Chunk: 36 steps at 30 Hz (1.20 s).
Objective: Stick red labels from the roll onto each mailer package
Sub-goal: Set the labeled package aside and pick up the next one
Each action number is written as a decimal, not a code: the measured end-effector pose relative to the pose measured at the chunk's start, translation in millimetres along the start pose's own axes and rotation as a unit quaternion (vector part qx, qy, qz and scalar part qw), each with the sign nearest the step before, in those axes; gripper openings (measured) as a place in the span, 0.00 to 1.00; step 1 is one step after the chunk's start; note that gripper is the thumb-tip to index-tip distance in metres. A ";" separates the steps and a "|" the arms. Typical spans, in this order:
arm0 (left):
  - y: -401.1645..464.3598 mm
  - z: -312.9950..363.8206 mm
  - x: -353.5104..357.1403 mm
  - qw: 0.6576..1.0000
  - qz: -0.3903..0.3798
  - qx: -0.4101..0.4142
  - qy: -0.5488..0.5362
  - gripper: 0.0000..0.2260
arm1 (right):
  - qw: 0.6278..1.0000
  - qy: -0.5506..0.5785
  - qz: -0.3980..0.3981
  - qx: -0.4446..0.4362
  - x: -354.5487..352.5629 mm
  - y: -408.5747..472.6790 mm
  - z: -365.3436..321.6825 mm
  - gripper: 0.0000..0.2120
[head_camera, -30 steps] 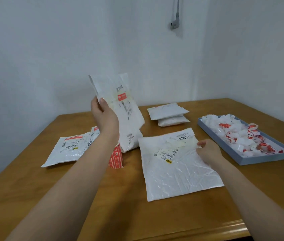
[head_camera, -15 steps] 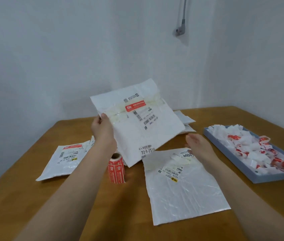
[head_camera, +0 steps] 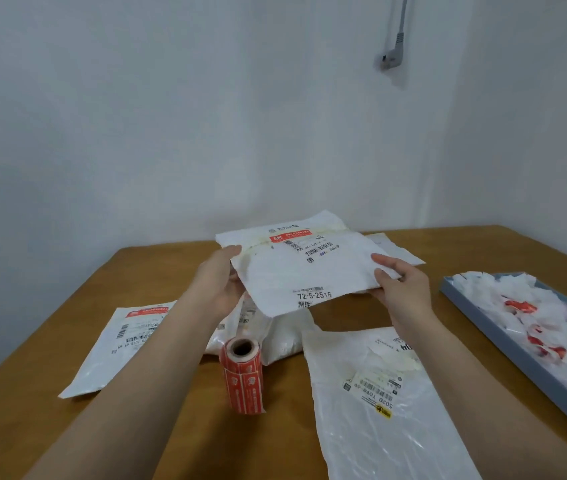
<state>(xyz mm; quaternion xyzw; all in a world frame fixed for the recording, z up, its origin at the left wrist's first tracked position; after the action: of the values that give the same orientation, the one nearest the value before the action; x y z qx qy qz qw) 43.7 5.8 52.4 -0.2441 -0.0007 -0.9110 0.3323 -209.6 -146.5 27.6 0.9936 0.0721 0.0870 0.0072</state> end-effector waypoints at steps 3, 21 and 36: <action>6.8 -7.7 4.4 0.996 -0.045 -0.057 0.059 0.13 | 0.998 -0.036 0.038 -0.027 10.0 9.3 -6.3 0.14; 126.7 31.7 -41.8 0.919 0.076 0.121 0.368 0.31 | 0.904 -0.398 -0.082 -0.133 120.1 85.2 26.8 0.19; 138.2 4.6 -51.9 0.858 0.047 0.102 0.502 0.10 | 0.818 -0.529 -0.136 -0.179 140.0 68.4 50.7 0.14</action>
<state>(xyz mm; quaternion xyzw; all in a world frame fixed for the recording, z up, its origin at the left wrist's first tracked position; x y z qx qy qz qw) 163.7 -69.7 11.1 0.2816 0.0846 -0.8881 0.3534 -54.7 -194.0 3.5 0.8478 0.1748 -0.4426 0.2342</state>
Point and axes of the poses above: each hand's wrist, its own y-axis towards the middle knuckle, its own x-axis out of the palm, z = x × y, the point moved 9 cm from there along y, towards the middle knuckle, and after that the axes turned 2 degrees about x, right-handed, at the moved point
